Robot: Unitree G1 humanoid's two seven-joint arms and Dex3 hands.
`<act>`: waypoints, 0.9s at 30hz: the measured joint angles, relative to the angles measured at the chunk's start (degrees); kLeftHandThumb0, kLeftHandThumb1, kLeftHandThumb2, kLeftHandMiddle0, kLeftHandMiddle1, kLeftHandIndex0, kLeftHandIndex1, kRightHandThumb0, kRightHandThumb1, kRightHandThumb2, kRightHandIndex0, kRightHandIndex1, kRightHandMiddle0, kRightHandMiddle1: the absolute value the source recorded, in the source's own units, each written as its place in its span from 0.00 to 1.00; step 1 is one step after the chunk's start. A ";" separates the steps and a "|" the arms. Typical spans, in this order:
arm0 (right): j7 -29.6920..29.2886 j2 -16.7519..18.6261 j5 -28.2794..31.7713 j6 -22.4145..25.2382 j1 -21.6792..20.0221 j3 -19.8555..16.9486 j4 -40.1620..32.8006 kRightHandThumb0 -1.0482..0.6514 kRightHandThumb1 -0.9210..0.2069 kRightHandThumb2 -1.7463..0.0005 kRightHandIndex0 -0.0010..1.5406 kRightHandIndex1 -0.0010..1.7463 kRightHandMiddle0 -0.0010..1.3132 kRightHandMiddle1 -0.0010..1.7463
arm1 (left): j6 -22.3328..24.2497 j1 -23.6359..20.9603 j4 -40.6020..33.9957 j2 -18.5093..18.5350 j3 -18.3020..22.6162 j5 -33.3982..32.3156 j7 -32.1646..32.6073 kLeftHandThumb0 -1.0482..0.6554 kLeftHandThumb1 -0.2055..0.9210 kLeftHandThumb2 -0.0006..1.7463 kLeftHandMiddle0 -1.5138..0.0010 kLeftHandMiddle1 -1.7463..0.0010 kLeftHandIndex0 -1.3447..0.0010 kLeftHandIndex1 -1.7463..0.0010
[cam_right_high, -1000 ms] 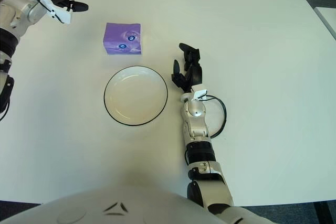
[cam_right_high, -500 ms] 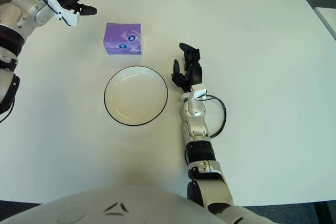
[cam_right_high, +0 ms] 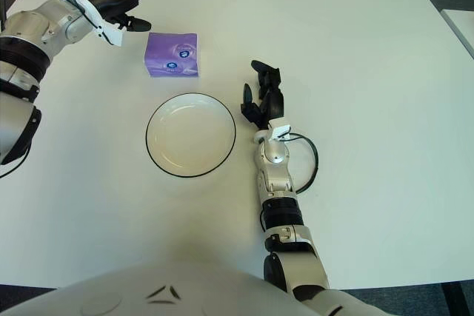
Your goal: Put the tissue paper into the plate.
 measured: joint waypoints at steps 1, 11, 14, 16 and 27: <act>0.00 0.00 0.00 0.00 0.00 -0.02 0.00 0.28 0.05 0.64 0.20 0.15 0.00 0.54 | -0.11 0.00 0.16 -0.14 -0.18 0.00 0.37 0.00 1.00 0.48 1.00 1.00 1.00 0.94; -0.02 0.00 0.00 0.00 0.00 -0.13 -0.02 0.28 0.04 0.64 0.20 0.14 0.00 0.52 | -0.43 0.08 2.07 -2.09 -1.57 0.01 1.93 0.00 1.00 0.44 0.99 1.00 1.00 0.92; -0.04 0.00 0.00 0.00 0.00 -0.13 -0.03 0.29 0.05 0.64 0.19 0.14 0.00 0.52 | -0.36 0.10 2.55 -2.78 -2.02 0.00 1.94 0.00 1.00 0.43 0.99 1.00 1.00 0.91; -0.07 0.00 -0.01 0.00 0.00 -0.13 -0.05 0.29 0.05 0.64 0.19 0.14 0.00 0.52 | -0.29 0.12 2.93 -3.19 -2.21 0.00 1.93 0.00 1.00 0.43 0.99 1.00 1.00 0.91; -0.46 -0.02 -0.02 0.02 0.17 -0.14 -0.29 0.29 0.06 0.63 0.20 0.15 0.00 0.55 | 1.02 0.39 4.10 -3.82 -4.08 0.20 1.90 0.00 1.00 0.44 0.98 0.99 1.00 0.89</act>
